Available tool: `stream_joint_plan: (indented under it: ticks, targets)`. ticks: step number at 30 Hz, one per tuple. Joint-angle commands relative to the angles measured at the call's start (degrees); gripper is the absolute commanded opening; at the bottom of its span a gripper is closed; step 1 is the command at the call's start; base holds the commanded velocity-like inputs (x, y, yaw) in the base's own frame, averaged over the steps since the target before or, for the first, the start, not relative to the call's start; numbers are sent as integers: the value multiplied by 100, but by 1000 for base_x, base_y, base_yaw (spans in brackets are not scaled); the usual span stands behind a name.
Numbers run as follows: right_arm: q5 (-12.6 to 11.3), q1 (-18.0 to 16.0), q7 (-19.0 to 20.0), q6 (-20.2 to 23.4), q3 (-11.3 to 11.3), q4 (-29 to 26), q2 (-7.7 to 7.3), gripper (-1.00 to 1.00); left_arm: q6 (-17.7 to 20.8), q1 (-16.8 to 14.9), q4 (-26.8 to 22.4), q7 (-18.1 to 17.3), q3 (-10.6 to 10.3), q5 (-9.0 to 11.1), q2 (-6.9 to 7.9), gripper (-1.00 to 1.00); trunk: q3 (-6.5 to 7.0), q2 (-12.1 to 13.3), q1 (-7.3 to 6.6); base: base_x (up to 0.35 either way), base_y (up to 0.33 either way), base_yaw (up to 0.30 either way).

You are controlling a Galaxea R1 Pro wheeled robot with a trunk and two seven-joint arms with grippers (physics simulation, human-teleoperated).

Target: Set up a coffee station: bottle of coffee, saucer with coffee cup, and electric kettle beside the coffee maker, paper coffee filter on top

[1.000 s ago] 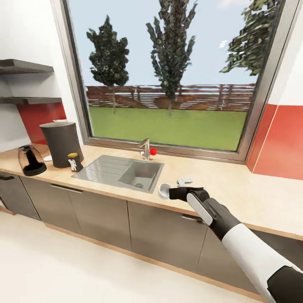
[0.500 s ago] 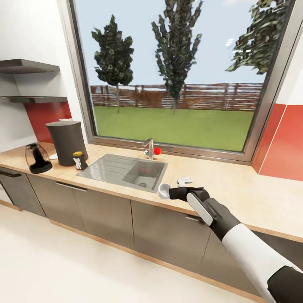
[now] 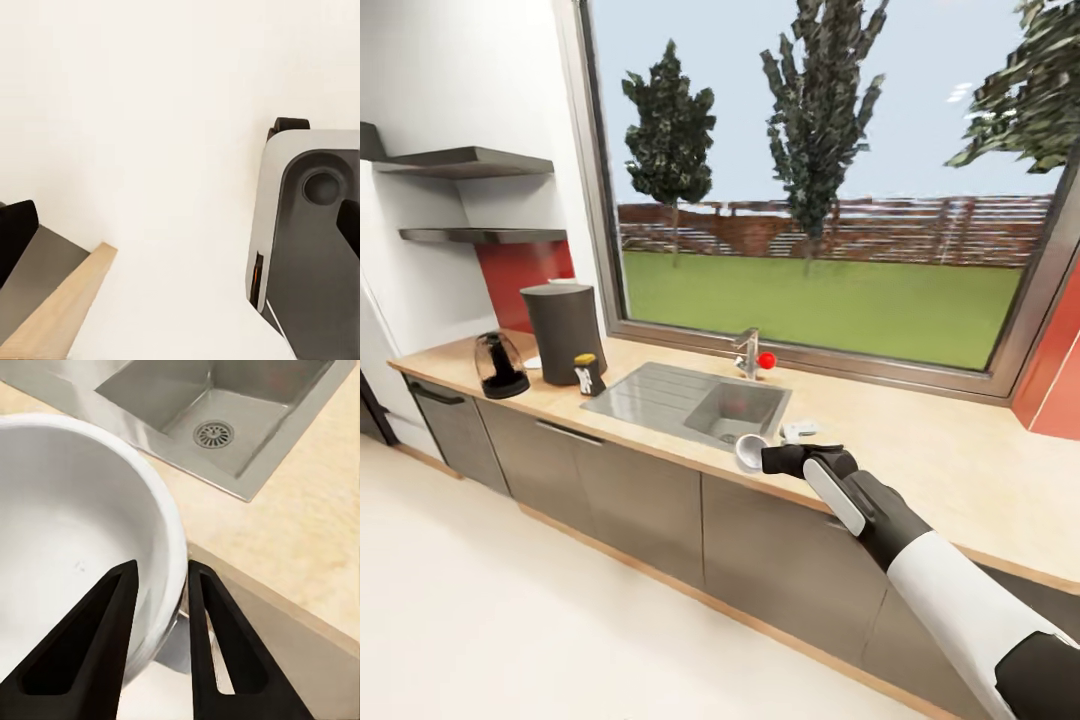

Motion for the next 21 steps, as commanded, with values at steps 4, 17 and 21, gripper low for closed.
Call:
stream_joint_plan:
  ticks: [4,17,21]
  targets:
    - [-68,-6,-47,7,21,-11,-8,-100,-25,-6,18,6,-49,52,-2,100,-14,-14,4,12,0,277]
    - [-68,-7,-47,7,21,-11,-8,-100,-24,-11,18,6,-49,53,-2,100,-14,-14,4,230,62,277]
    - [-68,-7,-47,7,21,-11,-8,-100,-24,-8,18,6,-49,53,-2,100,-14,-14,4,300,145,277]
